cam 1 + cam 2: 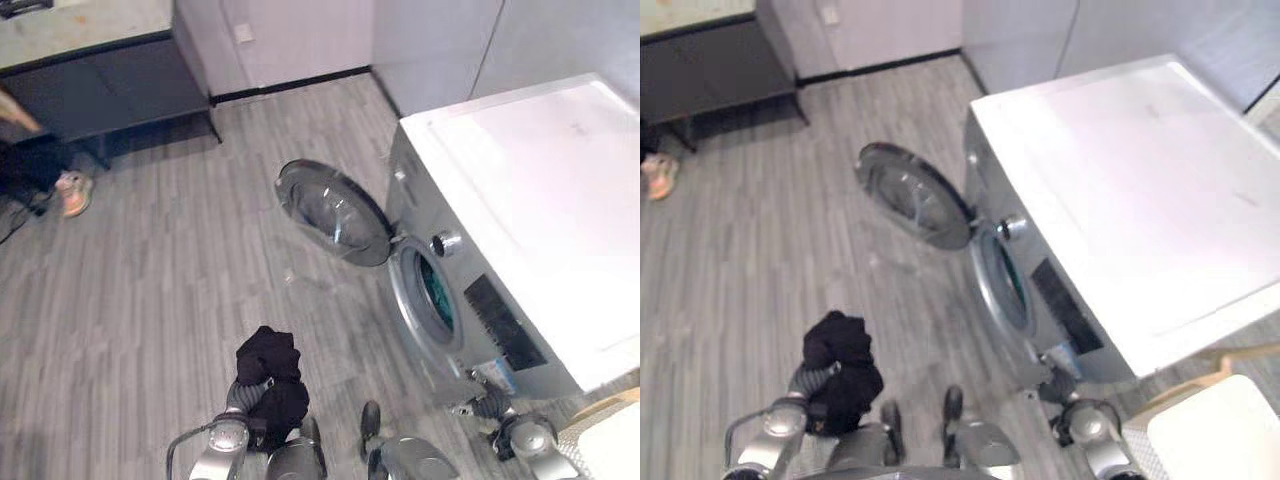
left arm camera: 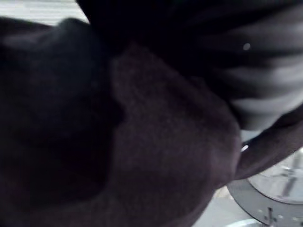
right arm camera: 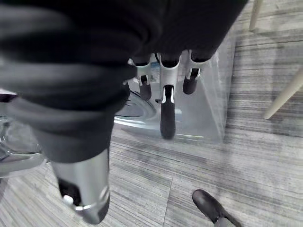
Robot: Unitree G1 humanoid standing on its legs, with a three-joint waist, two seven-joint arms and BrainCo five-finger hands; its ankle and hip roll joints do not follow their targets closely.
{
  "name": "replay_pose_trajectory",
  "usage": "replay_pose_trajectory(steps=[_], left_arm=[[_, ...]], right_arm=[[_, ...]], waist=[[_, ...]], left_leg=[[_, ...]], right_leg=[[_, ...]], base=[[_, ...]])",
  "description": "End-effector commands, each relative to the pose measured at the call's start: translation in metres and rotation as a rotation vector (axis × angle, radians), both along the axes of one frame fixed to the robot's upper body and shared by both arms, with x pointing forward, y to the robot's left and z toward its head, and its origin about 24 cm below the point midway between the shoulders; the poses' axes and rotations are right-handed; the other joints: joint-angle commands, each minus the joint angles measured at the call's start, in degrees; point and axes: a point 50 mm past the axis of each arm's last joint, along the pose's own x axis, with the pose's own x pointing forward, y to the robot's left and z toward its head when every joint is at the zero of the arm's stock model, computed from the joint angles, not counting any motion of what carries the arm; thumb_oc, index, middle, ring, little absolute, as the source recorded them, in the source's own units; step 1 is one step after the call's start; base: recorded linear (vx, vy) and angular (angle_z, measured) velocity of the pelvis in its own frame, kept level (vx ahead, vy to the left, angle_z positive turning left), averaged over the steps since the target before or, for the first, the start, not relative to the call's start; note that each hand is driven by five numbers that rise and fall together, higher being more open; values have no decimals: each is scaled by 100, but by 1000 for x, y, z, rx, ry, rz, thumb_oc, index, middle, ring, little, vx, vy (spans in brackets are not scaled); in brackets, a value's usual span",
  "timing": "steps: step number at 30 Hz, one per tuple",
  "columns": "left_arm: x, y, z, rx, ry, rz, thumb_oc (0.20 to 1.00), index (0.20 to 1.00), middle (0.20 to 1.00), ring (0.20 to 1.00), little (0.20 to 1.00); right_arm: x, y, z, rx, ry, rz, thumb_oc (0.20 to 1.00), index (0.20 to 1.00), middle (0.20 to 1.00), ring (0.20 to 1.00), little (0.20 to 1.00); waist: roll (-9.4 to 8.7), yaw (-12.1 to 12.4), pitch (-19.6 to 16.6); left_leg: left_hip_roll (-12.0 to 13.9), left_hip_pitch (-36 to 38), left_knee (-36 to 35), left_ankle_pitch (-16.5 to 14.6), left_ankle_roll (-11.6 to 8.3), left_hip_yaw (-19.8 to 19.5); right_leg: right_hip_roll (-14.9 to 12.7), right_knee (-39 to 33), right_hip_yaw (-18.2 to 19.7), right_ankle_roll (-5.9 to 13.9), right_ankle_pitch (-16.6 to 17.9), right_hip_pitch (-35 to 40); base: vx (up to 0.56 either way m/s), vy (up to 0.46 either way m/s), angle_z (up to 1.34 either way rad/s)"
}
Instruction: Grab the laundry basket,head to the washer,open it,put in the laundry and shut it.
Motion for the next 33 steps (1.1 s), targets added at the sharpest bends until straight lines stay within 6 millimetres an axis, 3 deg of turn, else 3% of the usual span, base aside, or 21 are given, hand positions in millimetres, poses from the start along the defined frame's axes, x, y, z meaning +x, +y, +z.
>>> replay_pose_trajectory(steps=[1, 3, 4, 8, 9, 10, 11, 13, 14, 15, 16, 17, 19, 21, 23, 26, 27, 29, 32, 33], left_arm=[[5, 14, 12, 71, -66, -21, 200, 200, 200, 200, 200], [9, 10, 14, 60, -80, -26, 200, 200, 200, 200, 200], [7, 8, 12, 51, -72, -38, 200, 200, 200, 200, 200], [12, 8, 15, 65, -81, -87, 200, 200, 200, 200, 200], [17, 10, 21, 88, -101, -115, 200, 200, 200, 200, 200], [19, 11, 23, 97, -112, -116, 200, 200, 200, 200, 200], [28, 15, 33, 109, -162, -106, 200, 200, 200, 200, 200], [28, 15, 33, 109, -162, -106, 200, 200, 200, 200, 200], [36, 15, 39, 119, -197, -104, 200, 200, 200, 200, 200], [40, 15, 43, 124, -217, -103, 200, 200, 200, 200, 200], [40, 15, 43, 124, -217, -103, 200, 200, 200, 200, 200], [41, 15, 44, 130, -228, -99, 200, 200, 200, 200, 200], [40, 15, 44, 136, -224, -103, 200, 200, 200, 200, 200], [43, 17, 48, 142, -244, -88, 200, 200, 200, 200, 200], [49, 10, 52, 141, -269, -110, 200, 200, 200, 200, 200], [64, 1, 62, 124, -330, -112, 200, 200, 200, 200, 200], [76, -4, 71, 120, -379, -101, 200, 200, 200, 200, 200], [88, -10, 80, 114, -428, -98, 200, 200, 200, 200, 200], [92, -11, 84, 114, -450, -90, 200, 200, 200, 200, 200], [111, -18, 108, 111, -564, -61, 200, 200, 200, 200, 200]], right_arm=[[10, -22, 11, -72, -65, -49, 1000, 1000, 1000, 1000, 1000], [14, -24, 12, -74, -75, -56, 1000, 1000, 1000, 1000, 1000], [12, -22, 9, -74, -61, -49, 1000, 1000, 1000, 1000, 1000], [10, -22, 7, -66, -50, -58, 1000, 1000, 1000, 1000, 1000], [13, -18, 8, -51, -54, -50, 1000, 1000, 1000, 1000, 1000], [14, -16, 8, -51, -55, -42, 1000, 1000, 1000, 1000, 1000], [25, -9, 13, -43, -86, -18, 1000, 1000, 1000, 1000, 1000], [26, -9, 13, -43, -87, -18, 1000, 1000, 1000, 1000, 1000], [34, -1, 18, -29, -122, 8, 1000, 1000, 1000, 1000, 1000], [38, 3, 21, -22, -140, 22, 1000, 1000, 1000, 1000, 1000], [38, 3, 21, -22, -140, 22, 1000, 1000, 1000, 1000, 1000], [42, 7, 24, -17, -163, 41, 1000, 1000, 1000, 1000, 1000], [42, 7, 26, -23, -169, 49, 1000, 1000, 1000, 1000, 1000], [45, 6, 31, -39, -191, 62, 1000, 1000, 1000, 1000, 1000], [41, 0, 31, -43, -199, 29, 1000, 1000, 1000, 1000, 1000], [44, -10, 36, -66, -220, 1, 1000, 1000, 1000, 1000, 1000], [52, -15, 44, -78, -254, -13, 1000, 1000, 1000, 1000, 1000], [58, -15, 48, -74, -280, -22, 1000, 1000, 1000, 1000, 1000], [60, -15, 50, -76, -293, -27, 1000, 1000, 1000, 1000, 1000], [67, -17, 59, -51, -365, -88, 1000, 1000, 1000, 1000, 1000]], waist=[[24, 115, -22], [45, 177, -42], [82, 154, -91], [73, -15, -223], [44, -78, -224], [35, -98, -206], [68, -47, -159], [71, -39, -175], [125, 29, -138], [155, 67, -145], [154, 67, -135], [181, 122, -168], [170, 107, -185], [121, 125, -198], [71, -9, -143], [41, -48, 162], [81, 38, 364], [134, 69, 454], [142, 59, 521], [254, -31, 847]], left_leg=[[73, -241, -271, 743, -33, -736], [3, -366, -513, 906, -106, -1461], [-14, -210, -651, 774, -102, -1606], [-26, 39, -562, 613, 30, -1169], [-53, 112, -497, 476, 152, -742], [-65, 161, -475, 418, 198, -593], [-33, 275, -506, 270, 293, -110], [-27, 256, -513, 284, 291, -101], [32, 433, -562, 197, 304, 332], [67, 527, -600, 177, 308, 572], [65, 540, -603, 177, 308, 572], [89, 753, -689, 72, 277, 914], [78, 834, -730, 77, 292, 1062], [46, 896, -707, -7, 290, 1446], [109, 654, -236, -177, 264, 1482], [400, 152, 645, -349, 240, 1494], [437, -380, 1154, -269, 149, 920], [255, -691, 1047, -251, 91, 222], [261, -776, 934, -183, 55, 75], [179, -1046, 644, -27, 96, 24]], right_leg=[[-390, 617, 341, 915, -1101, 1], [-306, 622, 780, 970, -1122, 77], [-273, 675, 980, 999, -1193, 97], [-436, 707, 1479, 1135, -1113, 35], [-533, 825, 1758, 1249, -1006, -133], [-550, 926, 1821, 1277, -983, -199], [-715, 1193, 1507, 1354, -881, -509], [-708, 1185, 1515, 1353, -863, -533], [-1083, 1323, 504, 1309, -849, -632], [-1276, 1345, -71, 1260, -847, -614], [-1277, 1346, -71, 1261, -849, -603], [-1478, 1456, -860, 1245, -971, -517], [-1429, 1507, -955, 1246, -968, -558], [-1383, 1328, -1448, 1310, -915, -627], [-1134, 1097, -985, 1242, -997, -657], [-1122, 1174, -793, 1109, -1020, -896], [-1035, 1336, -660, 1011, -1104, -1149], [-1010, 1449, -544, 1010, -1162, -1336], [-1017, 1520, -492, 1028, -1178, -1401], [-1211, 2160, -329, 1057, -1266, -2028]], base=[[286, 140, -115], [294, 169, -150], [288, 188, -127], [211, 296, -117], [96, 358, -72], [46, 403, -138], [-3, 205, -205], [-1, 120, -256], [20, 158, -157], [19, 159, -62], [73, 133, -146], [91, 90, -171], [65, 57, -128], [18, -65, -105], [-26, -168, -58], [-136, -82, -9], [-192, -77, -61], [-105, 2, -24], [-57, 89, -32], [-171, 291, -14]])
